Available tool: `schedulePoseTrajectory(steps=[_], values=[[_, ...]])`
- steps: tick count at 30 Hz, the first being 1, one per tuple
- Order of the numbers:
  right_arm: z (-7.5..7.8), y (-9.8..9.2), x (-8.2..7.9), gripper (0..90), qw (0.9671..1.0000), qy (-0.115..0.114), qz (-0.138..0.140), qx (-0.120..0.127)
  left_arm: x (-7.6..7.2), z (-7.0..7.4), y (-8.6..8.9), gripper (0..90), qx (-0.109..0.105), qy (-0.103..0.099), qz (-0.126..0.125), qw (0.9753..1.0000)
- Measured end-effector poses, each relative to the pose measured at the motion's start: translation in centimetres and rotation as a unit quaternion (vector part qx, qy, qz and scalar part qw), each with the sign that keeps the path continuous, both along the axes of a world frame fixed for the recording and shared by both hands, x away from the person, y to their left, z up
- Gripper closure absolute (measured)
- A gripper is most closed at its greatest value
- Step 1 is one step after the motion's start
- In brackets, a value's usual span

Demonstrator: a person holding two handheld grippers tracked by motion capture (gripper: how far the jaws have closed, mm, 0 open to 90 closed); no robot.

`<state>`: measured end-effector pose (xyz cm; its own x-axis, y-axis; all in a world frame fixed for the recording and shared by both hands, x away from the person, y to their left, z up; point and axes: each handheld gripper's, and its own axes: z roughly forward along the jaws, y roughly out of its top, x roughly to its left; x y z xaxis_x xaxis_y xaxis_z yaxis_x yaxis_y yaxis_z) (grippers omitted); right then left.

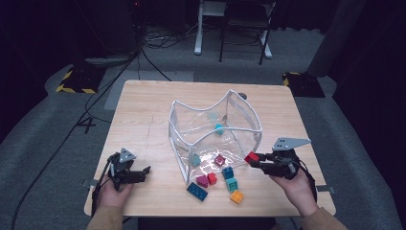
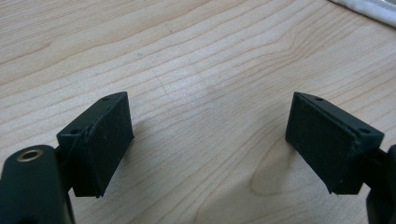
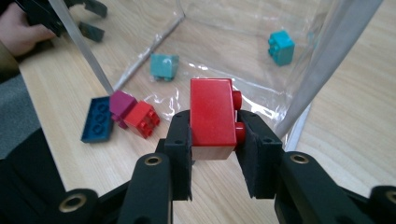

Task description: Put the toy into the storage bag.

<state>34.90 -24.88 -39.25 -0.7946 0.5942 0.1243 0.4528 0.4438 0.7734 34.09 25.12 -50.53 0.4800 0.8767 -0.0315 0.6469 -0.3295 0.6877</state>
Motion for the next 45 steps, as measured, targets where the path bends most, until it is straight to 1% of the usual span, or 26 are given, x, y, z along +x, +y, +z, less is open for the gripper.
schedulePoseTrajectory(steps=[3, 6, 12, 13, 18, 20, 22, 26, 29, 31, 33, 35, 39, 45], values=[[1.4, -0.2, 0.0, 67.1, 0.9999, -0.003, 0.007, 0.007, 0.0, 0.0, 0.0, 15.2, 0.000, 0.000, 0.000, 1.0000], [3.1, -0.1, 0.1, 67.2, 0.9998, -0.013, 0.016, 0.005, 0.0, 0.0, 0.0, 15.2, 0.000, 0.000, 0.000, 1.0000], [6.4, -0.2, 0.8, 67.2, 0.9992, -0.022, 0.025, 0.022, 0.0, 0.0, 0.0, 15.2, 0.000, 0.000, 0.000, 1.0000], [7.0, -0.1, 0.9, 67.2, 0.9991, -0.024, 0.026, 0.021, 0.0, 0.0, 0.0, 15.2, 0.000, 0.001, -0.001, 1.0000], [8.9, 0.5, 1.4, 67.2, 0.9986, -0.033, 0.036, 0.018, 0.0, 0.0, 0.0, 15.2, 0.000, 0.000, 0.000, 1.0000], [9.6, 1.0, 1.6, 67.2, 0.9983, -0.035, 0.043, 0.019, 0.0, 0.0, 0.0, 15.2, 0.001, 0.001, -0.001, 1.0000], [10.3, 1.5, 1.9, 67.2, 0.9979, -0.042, 0.047, 0.014, 0.0, 0.0, 0.0, 15.2, 0.000, 0.000, 0.000, 1.0000], [11.2, 2.3, 2.9, 67.2, 0.9978, -0.043, 0.051, 0.009, 0.0, 0.0, 0.0, 15.2, 0.000, 0.000, 0.000, 1.0000], [11.8, 2.8, 4.1, 67.2, 0.9982, -0.033, 0.049, 0.011, 0.0, 0.0, 0.0, 15.2, 0.000, 0.001, -0.001, 1.0000], [12.1, 3.1, 4.7, 67.2, 0.9983, -0.031, 0.048, 0.012, 0.0, 0.0, 0.0, 15.2, 0.000, 0.000, -0.001, 1.0000], [12.5, 3.5, 5.4, 67.2, 0.9983, -0.035, 0.046, 0.006, 0.0, 0.0, 0.0, 15.2, 0.000, 0.001, 0.001, 1.0000], [12.7, 4.0, 5.9, 67.2, 0.9984, -0.033, 0.046, 0.004, 0.0, 0.0, 0.0, 15.2, 0.000, 0.001, 0.001, 1.0000], [13.0, 5.1, 6.8, 67.2, 0.9981, -0.031, 0.053, -0.004, 0.0, 0.0, 0.1, 15.2, 0.000, 0.000, 0.002, 1.0000], [13.3, 7.1, 7.9, 67.2, 0.9970, -0.025, 0.072, -0.014, 0.0, 0.0, 0.1, 15.1, 0.000, 0.000, 0.002, 1.0000]])
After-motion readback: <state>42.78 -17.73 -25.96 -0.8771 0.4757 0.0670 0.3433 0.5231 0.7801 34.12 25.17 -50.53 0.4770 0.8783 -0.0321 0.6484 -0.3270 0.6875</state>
